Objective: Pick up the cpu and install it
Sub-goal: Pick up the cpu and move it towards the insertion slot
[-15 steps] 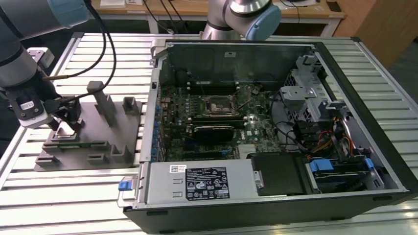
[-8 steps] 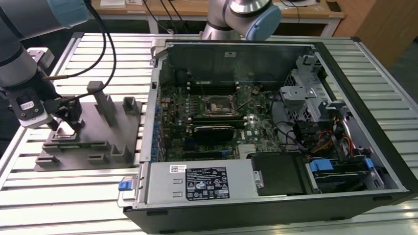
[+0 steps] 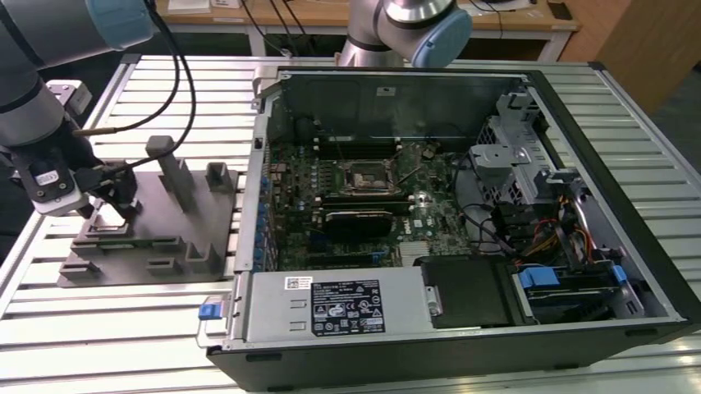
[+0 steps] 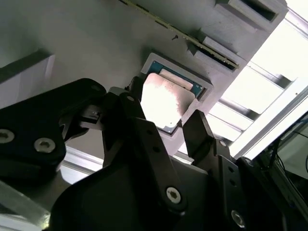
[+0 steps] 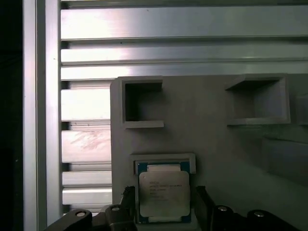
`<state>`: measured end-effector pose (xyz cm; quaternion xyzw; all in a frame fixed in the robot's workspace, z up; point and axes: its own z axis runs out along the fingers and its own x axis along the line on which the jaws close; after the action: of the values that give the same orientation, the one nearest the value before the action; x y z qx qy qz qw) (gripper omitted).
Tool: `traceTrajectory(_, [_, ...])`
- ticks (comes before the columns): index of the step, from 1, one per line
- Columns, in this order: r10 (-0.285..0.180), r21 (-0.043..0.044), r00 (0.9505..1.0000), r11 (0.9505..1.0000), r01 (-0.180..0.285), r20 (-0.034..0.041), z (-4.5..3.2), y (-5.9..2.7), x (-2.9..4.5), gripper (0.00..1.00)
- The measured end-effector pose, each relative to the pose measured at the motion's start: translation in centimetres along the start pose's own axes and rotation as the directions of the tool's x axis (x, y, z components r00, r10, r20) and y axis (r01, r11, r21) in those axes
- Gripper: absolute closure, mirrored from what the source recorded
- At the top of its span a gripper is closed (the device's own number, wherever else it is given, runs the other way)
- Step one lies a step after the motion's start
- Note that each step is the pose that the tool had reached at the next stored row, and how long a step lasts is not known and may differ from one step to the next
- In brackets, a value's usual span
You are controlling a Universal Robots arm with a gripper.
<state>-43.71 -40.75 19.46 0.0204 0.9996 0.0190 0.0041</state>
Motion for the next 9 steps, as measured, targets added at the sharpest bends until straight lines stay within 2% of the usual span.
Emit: traceTrajectory(9, [-0.002,0.0007,1.0,1.0,0.002,-0.001,0.36,-0.01,-0.14,0.4])
